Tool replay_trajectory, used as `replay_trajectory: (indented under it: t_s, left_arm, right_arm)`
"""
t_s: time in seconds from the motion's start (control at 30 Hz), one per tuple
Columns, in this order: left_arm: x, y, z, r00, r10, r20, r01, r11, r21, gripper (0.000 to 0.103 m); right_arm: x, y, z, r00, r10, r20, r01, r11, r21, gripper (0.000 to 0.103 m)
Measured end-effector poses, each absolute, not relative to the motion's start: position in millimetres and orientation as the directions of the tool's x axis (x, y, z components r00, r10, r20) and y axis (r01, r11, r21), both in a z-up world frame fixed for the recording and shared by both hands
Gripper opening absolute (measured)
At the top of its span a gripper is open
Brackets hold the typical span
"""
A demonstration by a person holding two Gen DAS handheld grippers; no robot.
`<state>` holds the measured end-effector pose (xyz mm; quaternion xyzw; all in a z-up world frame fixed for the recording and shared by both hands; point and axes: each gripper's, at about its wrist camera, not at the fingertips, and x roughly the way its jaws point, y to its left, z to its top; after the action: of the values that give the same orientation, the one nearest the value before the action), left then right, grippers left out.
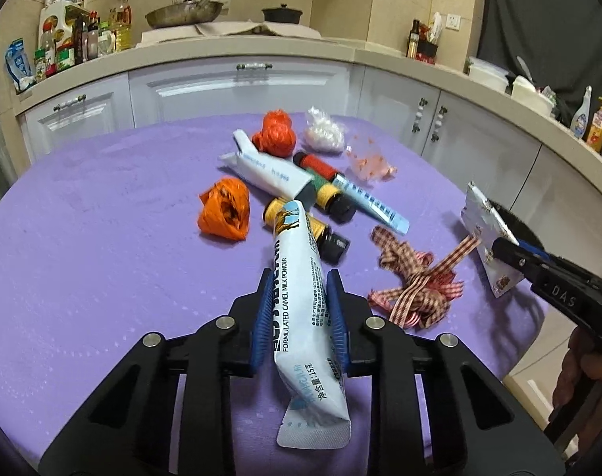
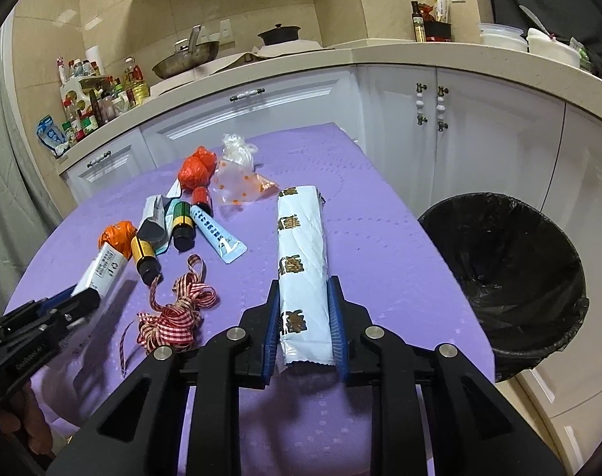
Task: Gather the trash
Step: 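Carry the white tube and wrapper over the black bin and release both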
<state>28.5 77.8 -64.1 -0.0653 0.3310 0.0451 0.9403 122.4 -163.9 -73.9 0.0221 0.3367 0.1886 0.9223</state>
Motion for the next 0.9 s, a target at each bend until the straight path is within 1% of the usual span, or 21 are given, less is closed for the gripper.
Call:
replay_trajectory:
  t_s: [0.17,0.4,0.7,0.9]
  left_arm:
    - [36,68,-45,0.804,-0.002,-0.595,-0.074,0.992,-0.103,0.022]
    - [70,26,-25,0.819,-0.097,-0.566,0.046,0.994,-0.104,0.019]
    - [127,-63,-14,0.806,-0.226,-0.547,0.203,0.974,-0.104,0.016]
    - [172,-127,-21,0.788,-0.255,-0.56,0.264,0.962,-0.067,0.016]
  right_arm:
    - [123,-179,-63,0.735,0.335,-0.589,-0.3,0.94,0.16,0.023]
    - [132,-220,-51,0.786,0.247,-0.566,-0.196,0.969,0.151,0.023]
    - [153,-284,-50,0.823,0.119,-0.556,-0.042,0.988,0.15,0.023]
    - [172,-316,-59,0.823,0.061,-0.565,0.027,0.989,0.147,0.023]
